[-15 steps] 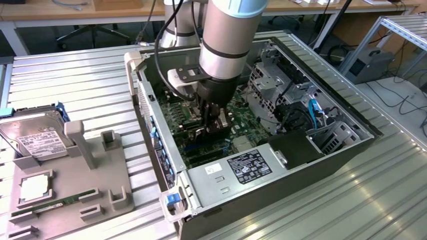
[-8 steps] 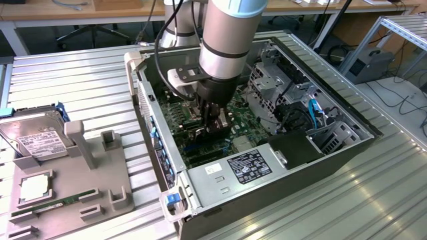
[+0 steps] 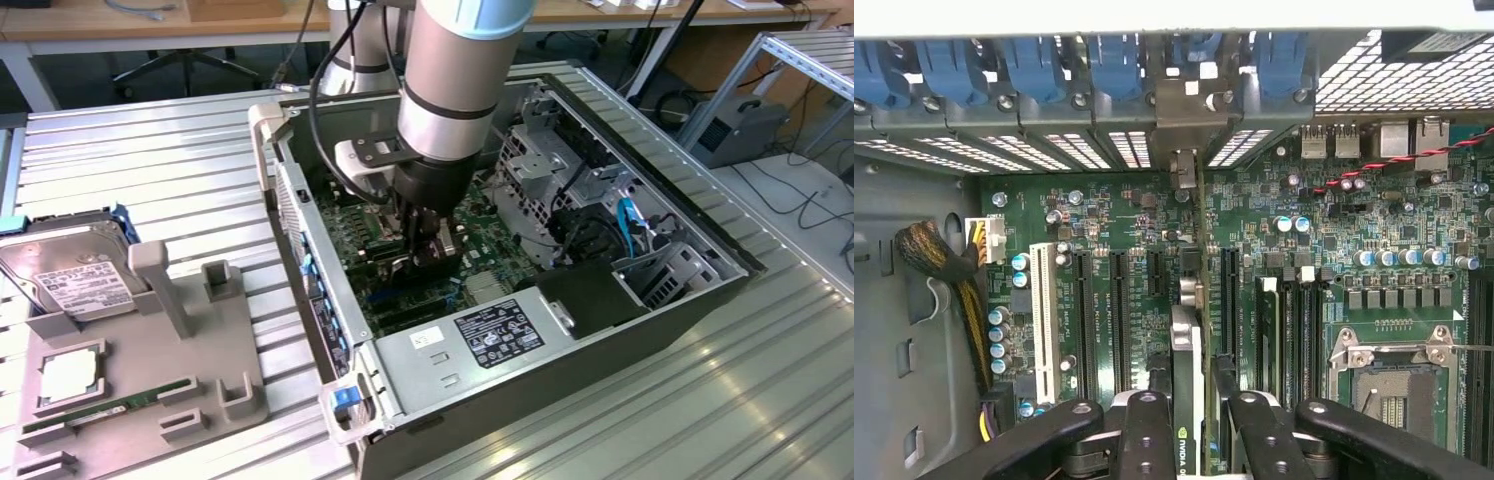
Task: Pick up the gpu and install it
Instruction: 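Insert the gpu into the slot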
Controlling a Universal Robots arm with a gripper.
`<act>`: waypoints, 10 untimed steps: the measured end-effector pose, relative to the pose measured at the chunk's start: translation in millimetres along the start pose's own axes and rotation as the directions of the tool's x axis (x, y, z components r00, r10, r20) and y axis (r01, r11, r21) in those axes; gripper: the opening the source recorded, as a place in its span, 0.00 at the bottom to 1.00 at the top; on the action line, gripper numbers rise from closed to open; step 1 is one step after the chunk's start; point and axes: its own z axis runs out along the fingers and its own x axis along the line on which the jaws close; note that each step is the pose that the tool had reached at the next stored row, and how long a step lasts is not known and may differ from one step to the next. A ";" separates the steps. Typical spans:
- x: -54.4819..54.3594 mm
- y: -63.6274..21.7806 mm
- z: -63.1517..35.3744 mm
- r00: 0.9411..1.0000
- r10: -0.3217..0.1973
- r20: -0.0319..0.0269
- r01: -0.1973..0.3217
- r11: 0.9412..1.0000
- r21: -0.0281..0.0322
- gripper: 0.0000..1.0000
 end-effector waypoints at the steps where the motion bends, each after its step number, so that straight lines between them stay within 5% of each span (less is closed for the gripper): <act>1: 0.0 0.0 0.0 1.000 0.000 0.000 0.000 1.000 0.000 0.26; 8: 2.0 0.0 -4.7 1.000 0.000 0.001 0.000 1.000 0.000 0.26; 10: 7.4 -0.2 -3.4 1.000 0.000 0.005 0.000 1.000 0.000 0.26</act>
